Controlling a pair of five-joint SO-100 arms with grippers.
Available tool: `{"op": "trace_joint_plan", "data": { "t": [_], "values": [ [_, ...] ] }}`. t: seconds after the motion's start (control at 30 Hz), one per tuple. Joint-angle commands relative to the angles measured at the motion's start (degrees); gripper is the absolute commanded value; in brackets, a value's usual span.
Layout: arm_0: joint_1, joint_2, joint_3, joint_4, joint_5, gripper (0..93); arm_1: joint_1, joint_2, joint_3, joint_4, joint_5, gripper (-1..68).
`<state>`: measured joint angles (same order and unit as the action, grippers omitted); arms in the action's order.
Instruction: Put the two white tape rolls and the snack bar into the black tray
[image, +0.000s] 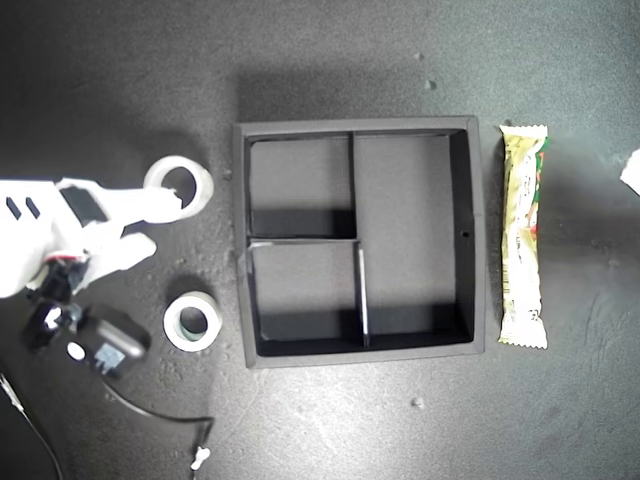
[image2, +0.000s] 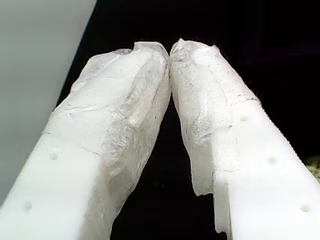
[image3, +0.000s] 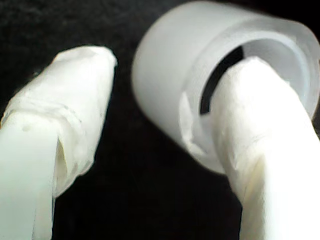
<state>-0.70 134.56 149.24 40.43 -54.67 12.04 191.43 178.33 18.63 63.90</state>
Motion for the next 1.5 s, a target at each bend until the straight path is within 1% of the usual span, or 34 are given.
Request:
{"op": "trace_joint_plan", "data": {
  "t": [0.0,0.1,0.13,0.23,0.3,0.37,0.43,0.5,0.57,0.6,0.73,0.87,0.93,1.03,1.1,1.23,1.33,1.4,1.47],
  "values": [
    [-2.11,-5.54,-4.39,-1.14,1.41,15.7,-1.14,0.53,0.70,0.18,2.37,-0.5],
    [-2.46,-12.66,-7.91,-1.67,1.41,15.6,-3.25,0.53,0.09,-2.55,4.48,-0.5],
    [-2.64,-14.94,-8.96,-1.85,1.32,15.5,-2.90,0.53,0.62,-3.69,8.26,-0.5],
    [-3.34,-20.39,-11.69,-2.11,1.14,12.7,0.62,0.53,0.70,-2.29,25.84,-0.5],
    [-3.52,-22.32,-13.10,-1.93,0.53,7.3,3.52,0.44,0.70,-1.14,35.24,-0.5],
    [-3.52,-21.45,-13.89,-0.70,-0.35,0.3,6.59,0.44,-0.09,2.64,41.13,-0.4],
    [-3.08,-17.40,-14.24,1.58,-0.88,0.2,8.44,0.44,-1.58,5.63,42.63,-0.4],
    [-2.46,-10.81,-14.94,4.92,-0.97,0.2,9.40,0.44,-4.31,5.98,36.91,-0.4],
    [-1.58,-3.60,-17.05,8.09,-0.09,0.2,9.67,0.44,-7.91,2.90,23.20,-0.4],
    [-1.32,-0.79,-18.90,9.58,0.62,0.2,9.32,-0.09,-11.16,3.52,16.61,-0.4],
    [-1.05,1.41,-29.18,12.39,4.22,0.2,5.80,-2.37,-27.51,13.36,-6.24,-0.3],
    [-1.05,-8.70,-39.90,11.60,7.03,1.2,-1.14,-19.16,-43.51,21.01,-21.27,-0.1],
    [-0.88,-15.21,-44.12,10.28,7.47,1.9,-3.78,-30.32,-50.98,26.02,-25.31,1.8],
    [-0.35,-24.17,-49.66,8.88,7.91,2.8,-6.86,-43.77,-57.92,32.52,-29.27,7.1],
    [-0.09,-28.92,-51.86,7.73,7.65,3.1,-8.35,-51.06,-59.85,35.86,-31.11,8.4],
    [0.00,-36.21,-54.58,6.68,6.86,3.4,-11.78,-61.96,-60.21,39.29,-33.22,9.3],
    [-0.44,-40.34,-56.07,6.86,6.68,4.0,-14.15,-65.83,-60.47,41.04,-35.16,14.9],
    [-0.62,-42.19,-56.60,6.86,6.50,4.1,-15.73,-69.17,-62.05,42.80,-36.91,22.9],
    [-0.62,-43.59,-57.30,6.86,6.42,4.3,-17.40,-73.65,-64.60,43.59,-38.50,26.2]
  ]
}}
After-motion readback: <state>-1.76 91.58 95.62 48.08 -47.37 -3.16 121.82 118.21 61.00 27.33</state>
